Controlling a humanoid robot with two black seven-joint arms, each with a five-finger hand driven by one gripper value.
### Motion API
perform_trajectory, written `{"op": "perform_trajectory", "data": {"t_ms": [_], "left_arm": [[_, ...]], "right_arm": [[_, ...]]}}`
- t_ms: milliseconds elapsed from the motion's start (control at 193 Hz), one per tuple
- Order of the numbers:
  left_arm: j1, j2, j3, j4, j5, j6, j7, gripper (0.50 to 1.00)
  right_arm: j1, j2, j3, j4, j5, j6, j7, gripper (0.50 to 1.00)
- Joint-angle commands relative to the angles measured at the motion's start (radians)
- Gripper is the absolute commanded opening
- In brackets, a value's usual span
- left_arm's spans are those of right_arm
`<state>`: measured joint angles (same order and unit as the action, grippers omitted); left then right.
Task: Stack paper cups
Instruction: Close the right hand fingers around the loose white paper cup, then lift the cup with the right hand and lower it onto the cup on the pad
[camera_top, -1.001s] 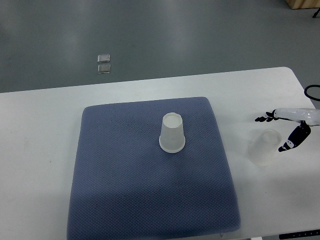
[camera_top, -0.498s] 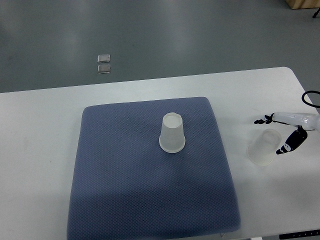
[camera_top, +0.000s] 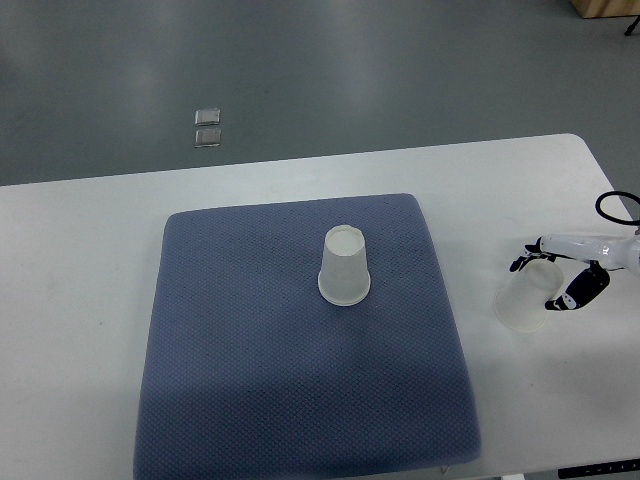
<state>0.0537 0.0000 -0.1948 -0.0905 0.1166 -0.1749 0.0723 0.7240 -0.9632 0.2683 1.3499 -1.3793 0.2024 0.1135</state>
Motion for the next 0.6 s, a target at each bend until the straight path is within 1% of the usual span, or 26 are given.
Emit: {"op": "perform_trajectory", "data": {"t_ms": [0,88,285,353,420,509,597], "left_arm": [[0.000,0.000,0.000,0.000,0.000,0.000,0.000,1.000],[0.000,0.000,0.000,0.000,0.000,0.000,0.000,1.000],[0.000,0.000,0.000,0.000,0.000,0.000,0.000,1.000],[0.000,0.000,0.000,0.000,0.000,0.000,0.000,1.000],[0.000,0.000,0.000,0.000,0.000,0.000,0.000,1.000],[0.000,0.000,0.000,0.000,0.000,0.000,0.000,1.000],[0.000,0.000,0.000,0.000,0.000,0.000,0.000,1.000]], "right_arm": [[0.002,0.000,0.000,0.000,0.000,0.000,0.002,0.723],[0.005,0.000,0.000,0.000,0.000,0.002,0.003,0.699],[0.017,-0.003,0.019,-0.001,0.008,0.009,0.011,0.699],[0.055,-0.003,0.026,-0.001,0.011,0.014,0.014,0.703],[0.101,-0.003,0.026,-0.001,0.016,0.040,0.026,0.703],[0.173,-0.003,0.031,0.000,0.060,0.100,0.052,0.707],[0.255,0.003,0.031,0.000,0.118,0.150,0.057,0.707]]}}
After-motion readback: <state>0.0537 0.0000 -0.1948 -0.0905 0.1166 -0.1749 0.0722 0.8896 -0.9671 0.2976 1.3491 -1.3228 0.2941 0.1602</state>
